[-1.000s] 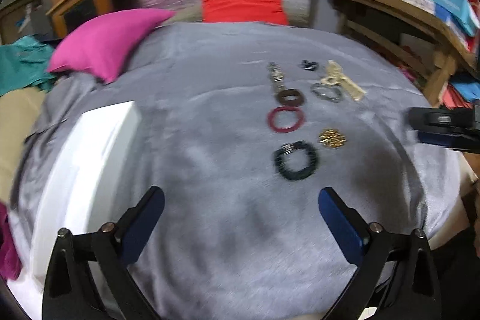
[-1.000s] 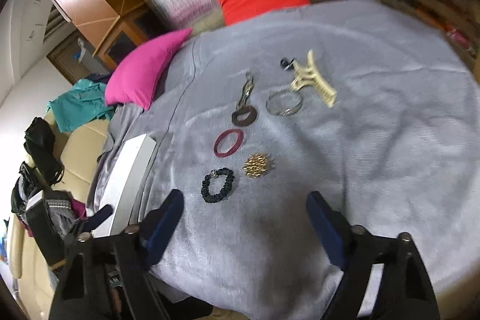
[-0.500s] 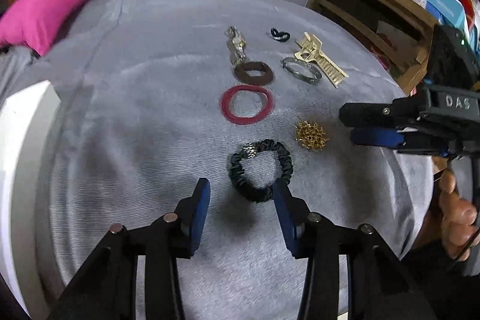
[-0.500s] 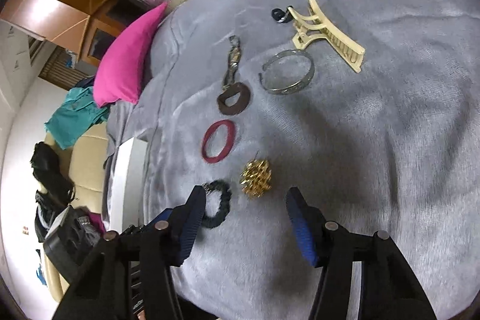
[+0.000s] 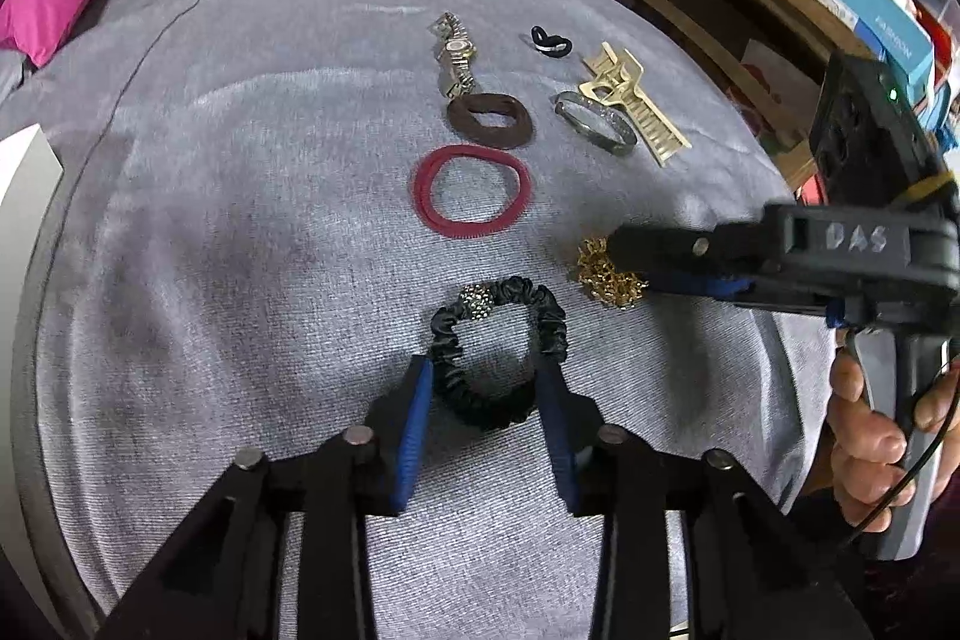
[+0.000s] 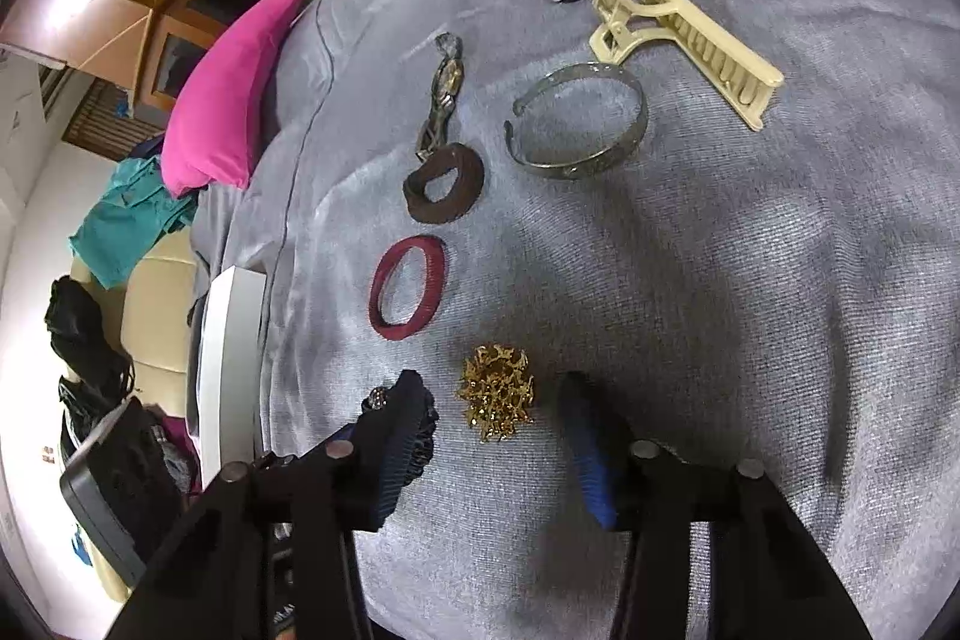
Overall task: Organize jewelry
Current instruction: 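Grasp the black beaded bracelet with the left tool while the right tool grasps the gold brooch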
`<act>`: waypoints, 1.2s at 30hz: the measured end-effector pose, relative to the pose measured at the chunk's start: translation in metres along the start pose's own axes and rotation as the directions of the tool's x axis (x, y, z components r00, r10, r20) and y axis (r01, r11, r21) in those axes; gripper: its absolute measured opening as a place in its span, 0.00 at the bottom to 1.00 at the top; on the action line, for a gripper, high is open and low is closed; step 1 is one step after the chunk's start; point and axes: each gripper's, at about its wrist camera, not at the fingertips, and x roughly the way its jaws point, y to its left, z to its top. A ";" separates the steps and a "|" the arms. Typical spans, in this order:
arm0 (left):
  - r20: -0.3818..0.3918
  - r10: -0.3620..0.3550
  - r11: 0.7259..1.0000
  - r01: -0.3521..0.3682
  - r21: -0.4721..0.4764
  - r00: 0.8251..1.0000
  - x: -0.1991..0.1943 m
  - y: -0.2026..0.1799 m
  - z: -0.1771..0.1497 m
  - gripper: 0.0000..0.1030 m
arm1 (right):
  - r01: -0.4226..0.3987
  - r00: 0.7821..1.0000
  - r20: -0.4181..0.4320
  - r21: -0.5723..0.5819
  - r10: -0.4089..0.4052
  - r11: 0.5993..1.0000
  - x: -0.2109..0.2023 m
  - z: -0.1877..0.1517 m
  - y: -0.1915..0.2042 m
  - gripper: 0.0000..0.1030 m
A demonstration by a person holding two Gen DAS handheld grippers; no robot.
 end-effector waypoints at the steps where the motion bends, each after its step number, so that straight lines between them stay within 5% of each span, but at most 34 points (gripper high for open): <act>1: 0.000 -0.005 1.000 0.005 0.000 1.000 0.000 0.000 -0.001 0.26 | 0.003 1.000 -0.007 -0.003 -0.003 1.000 0.001 -0.001 -0.001 0.33; 5: 0.000 -0.012 1.000 0.012 0.023 1.000 0.000 -0.004 -0.002 0.13 | -0.007 1.000 -0.002 -0.005 0.007 1.000 0.001 -0.001 0.000 0.27; 10: 0.004 -0.018 0.999 0.018 0.029 1.000 0.001 -0.005 -0.002 0.10 | -0.026 1.000 -0.003 -0.013 0.026 1.000 0.002 -0.004 0.003 0.15; 16: 0.021 -0.010 1.000 0.010 0.023 1.000 -0.003 -0.002 -0.002 0.09 | -0.024 0.999 0.031 -0.001 0.024 1.000 -0.001 -0.003 0.003 0.14; 23: 0.064 -0.001 1.000 0.000 0.024 0.998 -0.016 0.002 0.000 0.09 | -0.038 0.996 0.079 0.002 0.038 0.999 -0.015 -0.003 0.001 0.14; 30: -0.014 0.012 1.000 -0.012 0.014 1.000 0.000 0.004 -0.003 0.09 | -0.035 0.999 -0.002 0.018 0.035 0.999 0.000 -0.006 -0.001 0.14; 36: -0.002 -0.031 0.999 0.031 -0.033 1.000 -0.001 0.009 -0.003 0.23 | -0.033 0.999 -0.020 0.039 0.034 0.999 0.003 -0.004 -0.002 0.20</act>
